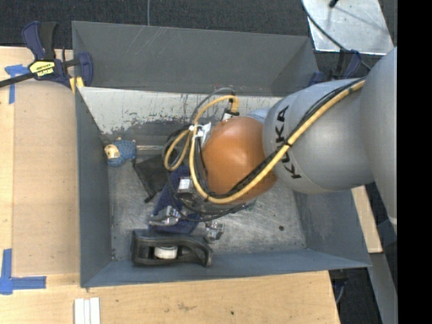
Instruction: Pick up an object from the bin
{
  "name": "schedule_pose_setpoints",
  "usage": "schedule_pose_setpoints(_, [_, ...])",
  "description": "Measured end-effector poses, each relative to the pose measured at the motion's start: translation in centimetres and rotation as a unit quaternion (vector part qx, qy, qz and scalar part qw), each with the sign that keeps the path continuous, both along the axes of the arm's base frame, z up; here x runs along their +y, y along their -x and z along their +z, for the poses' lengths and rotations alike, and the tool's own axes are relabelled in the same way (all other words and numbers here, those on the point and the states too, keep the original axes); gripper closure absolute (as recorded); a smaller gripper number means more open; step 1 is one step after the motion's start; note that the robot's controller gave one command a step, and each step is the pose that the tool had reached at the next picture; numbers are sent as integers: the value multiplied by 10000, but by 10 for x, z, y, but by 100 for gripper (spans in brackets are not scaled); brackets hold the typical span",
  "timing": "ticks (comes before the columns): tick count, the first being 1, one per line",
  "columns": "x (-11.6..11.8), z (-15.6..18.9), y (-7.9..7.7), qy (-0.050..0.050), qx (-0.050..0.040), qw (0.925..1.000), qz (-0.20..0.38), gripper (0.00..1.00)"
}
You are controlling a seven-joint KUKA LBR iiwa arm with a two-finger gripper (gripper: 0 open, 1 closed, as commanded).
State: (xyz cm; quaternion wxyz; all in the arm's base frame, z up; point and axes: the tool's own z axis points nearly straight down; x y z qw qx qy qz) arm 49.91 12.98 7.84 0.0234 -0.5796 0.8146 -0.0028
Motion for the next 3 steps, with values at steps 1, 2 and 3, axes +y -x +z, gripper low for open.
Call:
schedule_pose_setpoints(1, [3, 4, -6, 51, 101, 9999, -23, 0])
schedule_pose_setpoints(2, [6, 7, -8, 8, 49, 10000, -22, 100])
schedule_pose_setpoints(3, [6, 101, -11, 93, 147, 9998, -41, 100])
